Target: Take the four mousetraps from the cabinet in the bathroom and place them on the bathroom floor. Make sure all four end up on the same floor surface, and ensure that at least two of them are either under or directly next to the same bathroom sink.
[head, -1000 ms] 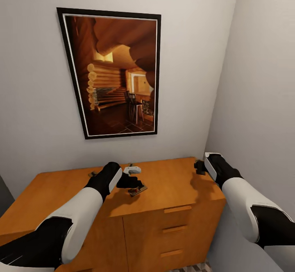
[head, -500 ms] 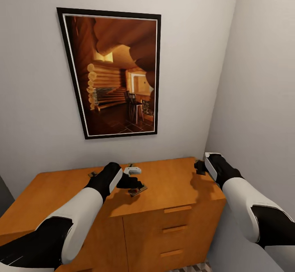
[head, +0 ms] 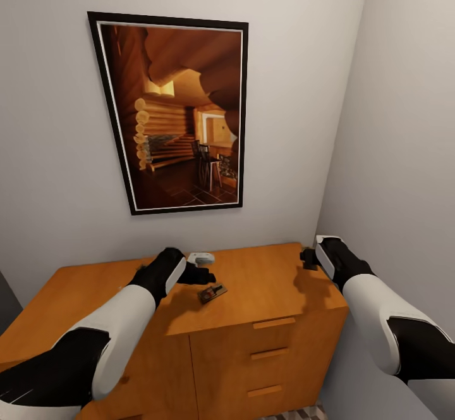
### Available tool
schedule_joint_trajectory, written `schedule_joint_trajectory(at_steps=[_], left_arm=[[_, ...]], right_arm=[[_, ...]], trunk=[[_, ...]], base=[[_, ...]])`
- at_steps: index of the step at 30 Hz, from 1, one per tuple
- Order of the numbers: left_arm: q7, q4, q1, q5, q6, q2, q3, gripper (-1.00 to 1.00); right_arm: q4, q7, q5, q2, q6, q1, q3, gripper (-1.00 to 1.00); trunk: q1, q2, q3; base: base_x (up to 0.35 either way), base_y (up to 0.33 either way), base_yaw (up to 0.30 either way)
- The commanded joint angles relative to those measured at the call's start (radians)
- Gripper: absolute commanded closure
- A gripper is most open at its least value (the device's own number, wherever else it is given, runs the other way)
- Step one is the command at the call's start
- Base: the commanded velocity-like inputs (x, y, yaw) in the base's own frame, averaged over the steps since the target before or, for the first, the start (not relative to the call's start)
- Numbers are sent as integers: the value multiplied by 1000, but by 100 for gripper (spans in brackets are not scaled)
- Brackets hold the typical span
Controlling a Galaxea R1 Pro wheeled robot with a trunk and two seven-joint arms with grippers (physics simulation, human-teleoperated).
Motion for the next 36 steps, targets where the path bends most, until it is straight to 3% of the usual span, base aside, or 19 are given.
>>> schedule_joint_trajectory(at_steps=[1,9,22,27,30,36], left_arm=[[0,0,-10,4,6,0,-5,-100],[-1,46,-65,6,14,-7,-5,-100],[17,47,-73,0,4,-10,-5,-100],[116,50,-73,2,-15,-21,-2,-100],[174,58,-73,8,-60,-22,-1,-100],[200,90,-73,12,-90,-22,0,-100]], right_arm=[[-1,-3,5,1,4,-1,-5,100],[-1,-2,19,2,2,-1,-9,100],[-1,-2,18,3,2,-1,-10,100],[-1,-2,18,2,2,-1,-10,100],[-1,-2,18,2,2,-1,-10,100],[-1,-2,18,2,2,-1,-10,100]], trunk=[[0,-1,-2],[0,-1,-2],[0,-1,-2],[0,-1,-2],[0,-1,-2],[0,-1,-2]], base=[[0,0,0],[0,0,0],[0,0,0],[0,0,0],[0,0,0],[0,0,0]])
